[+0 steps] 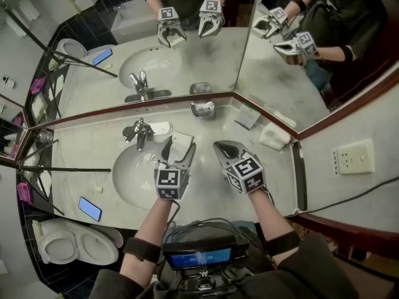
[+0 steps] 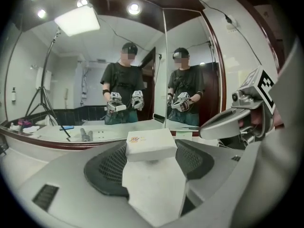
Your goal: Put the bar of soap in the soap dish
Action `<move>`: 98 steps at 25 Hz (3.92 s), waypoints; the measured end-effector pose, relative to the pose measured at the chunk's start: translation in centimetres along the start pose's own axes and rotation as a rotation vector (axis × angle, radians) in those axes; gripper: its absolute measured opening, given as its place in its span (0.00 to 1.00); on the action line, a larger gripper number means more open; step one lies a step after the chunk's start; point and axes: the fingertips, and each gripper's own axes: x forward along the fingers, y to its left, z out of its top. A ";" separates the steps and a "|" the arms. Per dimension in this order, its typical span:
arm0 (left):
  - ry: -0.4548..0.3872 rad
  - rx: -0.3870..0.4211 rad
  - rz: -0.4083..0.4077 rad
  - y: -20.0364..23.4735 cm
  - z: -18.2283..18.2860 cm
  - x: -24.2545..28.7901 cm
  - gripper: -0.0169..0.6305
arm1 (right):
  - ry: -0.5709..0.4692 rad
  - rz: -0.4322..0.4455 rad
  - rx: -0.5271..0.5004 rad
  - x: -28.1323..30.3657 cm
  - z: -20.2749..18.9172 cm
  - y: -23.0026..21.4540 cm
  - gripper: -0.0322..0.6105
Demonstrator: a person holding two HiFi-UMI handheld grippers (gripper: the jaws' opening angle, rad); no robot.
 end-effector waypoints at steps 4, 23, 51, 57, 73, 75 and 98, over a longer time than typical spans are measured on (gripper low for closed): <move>0.017 0.040 -0.015 0.3 -1.5 -2.7 0.52 | -0.008 0.015 -0.021 -0.2 0.3 1.4 0.08; 0.263 0.168 -0.251 -8.9 -11.5 5.8 0.52 | 0.073 -0.100 0.072 -4.4 -5.7 -2.2 0.08; 0.606 0.170 -0.282 -9.9 -24.2 12.3 0.56 | 0.140 -0.156 0.124 -5.9 -9.3 -3.7 0.08; 0.530 0.211 -0.283 -10.3 -20.0 10.7 0.56 | 0.115 -0.143 0.127 -5.7 -8.6 -3.6 0.08; 0.110 0.075 -0.132 -6.1 -3.0 -3.0 0.03 | 0.031 -0.024 0.053 -5.3 -4.1 0.4 0.08; 0.086 0.052 -0.125 -5.9 -2.3 -4.4 0.03 | 0.019 -0.015 0.051 -5.7 -3.9 0.8 0.08; 0.055 0.036 -0.083 -5.4 -3.3 -8.5 0.03 | 0.107 -0.033 -0.090 -5.6 -6.6 2.6 0.08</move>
